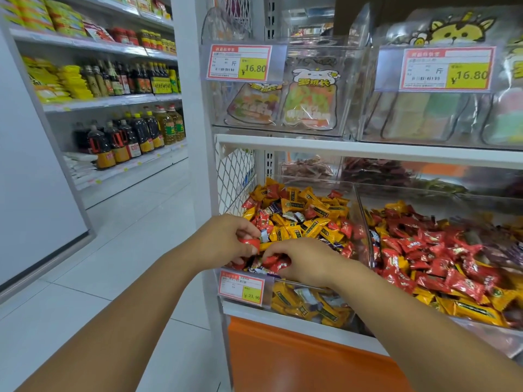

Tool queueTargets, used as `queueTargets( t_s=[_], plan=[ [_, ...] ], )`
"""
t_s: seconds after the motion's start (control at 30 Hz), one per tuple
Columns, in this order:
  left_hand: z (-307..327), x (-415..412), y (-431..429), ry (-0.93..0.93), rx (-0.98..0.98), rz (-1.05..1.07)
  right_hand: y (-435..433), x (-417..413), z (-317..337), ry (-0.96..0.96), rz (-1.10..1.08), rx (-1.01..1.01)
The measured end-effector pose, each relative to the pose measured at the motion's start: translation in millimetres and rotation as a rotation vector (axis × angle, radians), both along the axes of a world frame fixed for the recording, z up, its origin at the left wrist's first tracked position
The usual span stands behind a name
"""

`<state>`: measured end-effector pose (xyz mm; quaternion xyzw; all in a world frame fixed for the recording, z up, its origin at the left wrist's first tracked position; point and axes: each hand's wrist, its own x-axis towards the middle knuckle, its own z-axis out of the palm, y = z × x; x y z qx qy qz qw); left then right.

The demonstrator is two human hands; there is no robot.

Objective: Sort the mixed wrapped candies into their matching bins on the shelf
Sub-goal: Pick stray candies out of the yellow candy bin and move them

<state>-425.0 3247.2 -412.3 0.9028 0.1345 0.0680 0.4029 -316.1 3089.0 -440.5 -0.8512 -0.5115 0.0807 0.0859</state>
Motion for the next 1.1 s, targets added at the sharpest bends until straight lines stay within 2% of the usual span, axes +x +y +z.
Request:
queueTargets(
  t_s=[0.13, 0.23, 0.3, 0.5, 0.63, 0.83, 1.0, 1.1],
  plan=[
    [4, -1, 0, -0.007, -0.002, 0.009, -6, 5, 3, 0.067, -0.046, 0.179],
    [8, -2, -1, -0.024, 0.022, 0.008, -15, 8, 15, 0.243, -0.106, 0.285],
    [10, -1, -1, -0.034, 0.015, 0.007, -23, 10, 24, 0.290, -0.129, 0.314],
    [17, 6, -15, -0.060, 0.016, -0.035, -49, 7, 51, 0.273, -0.124, 0.275],
    [20, 19, -33, -0.122, 0.051, -0.079, -68, 7, 63, 0.153, -0.151, 0.371],
    [21, 51, -80, -0.283, 0.054, -0.159, -131, 37, 79, 0.093, -0.367, 0.555],
    [20, 95, -140, -0.453, 0.040, -0.146, -173, 69, 66, -0.008, -0.590, 0.546],
    [10, 119, -162, -0.407, 0.158, -0.197, -183, 75, 55, -0.006, -0.598, 0.516]
  ],
)
